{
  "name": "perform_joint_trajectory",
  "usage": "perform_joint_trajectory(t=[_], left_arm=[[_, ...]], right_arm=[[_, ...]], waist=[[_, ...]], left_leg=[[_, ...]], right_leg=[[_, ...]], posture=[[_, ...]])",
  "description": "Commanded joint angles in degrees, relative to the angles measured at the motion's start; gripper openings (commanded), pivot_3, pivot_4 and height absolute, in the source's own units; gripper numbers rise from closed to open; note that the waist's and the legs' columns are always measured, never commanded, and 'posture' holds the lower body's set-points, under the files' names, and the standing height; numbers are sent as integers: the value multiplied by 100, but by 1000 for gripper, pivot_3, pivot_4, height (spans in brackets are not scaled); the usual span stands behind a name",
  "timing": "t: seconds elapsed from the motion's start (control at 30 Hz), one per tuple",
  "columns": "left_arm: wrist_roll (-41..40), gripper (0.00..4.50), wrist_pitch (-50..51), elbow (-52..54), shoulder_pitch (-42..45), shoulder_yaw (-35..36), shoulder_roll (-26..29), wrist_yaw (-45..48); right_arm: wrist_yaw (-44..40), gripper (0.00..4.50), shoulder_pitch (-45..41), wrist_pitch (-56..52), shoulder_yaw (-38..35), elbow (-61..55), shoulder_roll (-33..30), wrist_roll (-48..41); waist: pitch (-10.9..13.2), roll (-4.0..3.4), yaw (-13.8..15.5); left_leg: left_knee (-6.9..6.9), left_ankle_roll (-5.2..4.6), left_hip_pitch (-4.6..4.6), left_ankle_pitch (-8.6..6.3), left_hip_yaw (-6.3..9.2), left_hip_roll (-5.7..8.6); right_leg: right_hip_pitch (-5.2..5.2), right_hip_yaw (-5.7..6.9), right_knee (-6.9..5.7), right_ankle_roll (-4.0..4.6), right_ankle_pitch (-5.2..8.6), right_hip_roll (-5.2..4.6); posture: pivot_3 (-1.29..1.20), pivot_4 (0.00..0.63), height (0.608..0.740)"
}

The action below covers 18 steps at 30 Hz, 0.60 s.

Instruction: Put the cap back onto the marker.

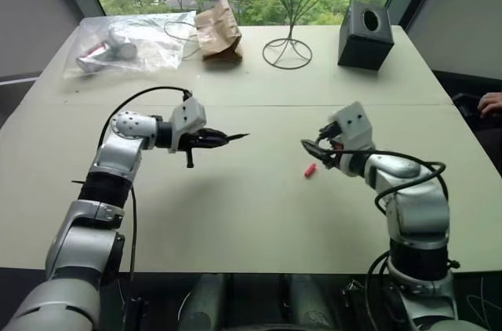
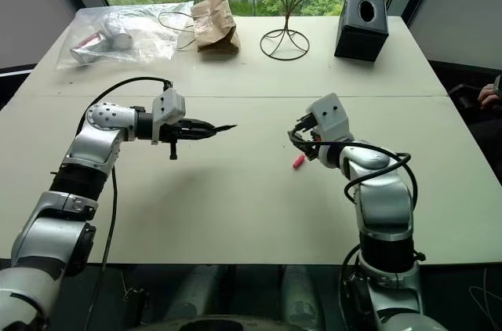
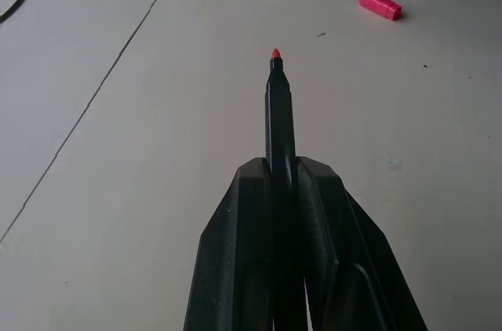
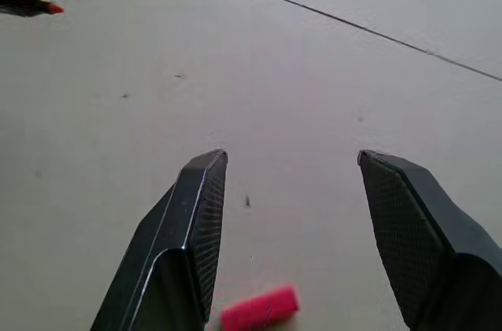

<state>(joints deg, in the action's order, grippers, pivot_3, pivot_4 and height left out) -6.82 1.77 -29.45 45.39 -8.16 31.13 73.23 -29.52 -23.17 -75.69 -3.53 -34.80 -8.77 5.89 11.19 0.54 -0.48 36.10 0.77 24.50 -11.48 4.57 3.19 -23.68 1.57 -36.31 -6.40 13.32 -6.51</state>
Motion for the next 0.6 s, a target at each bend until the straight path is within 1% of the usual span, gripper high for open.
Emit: perform_joint_trajectory(t=[0.03,0.1,0.2,0.3,0.43,0.6], left_arm=[[-56,0,-118,-162,205,36,-134,-14],[-77,0,-121,-208,246,35,-228,-22],[-70,0,-121,-199,254,45,-321,-21],[-58,0,-104,-145,229,25,-350,-4],[-37,0,-1,13,179,-78,-217,276],[5,0,8,151,176,-189,-43,501]], right_arm=[[1102,2718,-72,-594,31,-573,886,280],[1454,2718,-30,-508,228,-559,1014,367],[1809,2718,118,-375,485,-607,924,429],[2108,2718,443,-394,705,-795,806,491],[2297,2718,651,-617,718,-946,814,432],[2320,2718,843,-888,596,-1136,957,248]], waist=[[-2,2,-3],[-2,2,-1],[-2,2,-20],[-2,2,-26],[-2,2,-58],[-2,2,-48]], left_leg=[[0,0,-2,0,0,1],[-1,0,-2,0,0,2],[-1,-1,-2,1,0,4],[-7,-1,-2,1,-1,8],[-9,-1,-4,1,-3,5],[-8,-2,-5,1,1,-2]], right_leg=[[4,1,4,0,0,-1],[3,2,4,-2,-1,-1],[4,4,4,-2,-1,-1],[1,6,1,-2,-1,6],[-1,5,-1,-2,0,9],[0,6,-1,-1,0,16]], posture=[[0,150,740],[0,150,740],[0,150,740],[0,150,740],[0,150,740],[0,150,740]])
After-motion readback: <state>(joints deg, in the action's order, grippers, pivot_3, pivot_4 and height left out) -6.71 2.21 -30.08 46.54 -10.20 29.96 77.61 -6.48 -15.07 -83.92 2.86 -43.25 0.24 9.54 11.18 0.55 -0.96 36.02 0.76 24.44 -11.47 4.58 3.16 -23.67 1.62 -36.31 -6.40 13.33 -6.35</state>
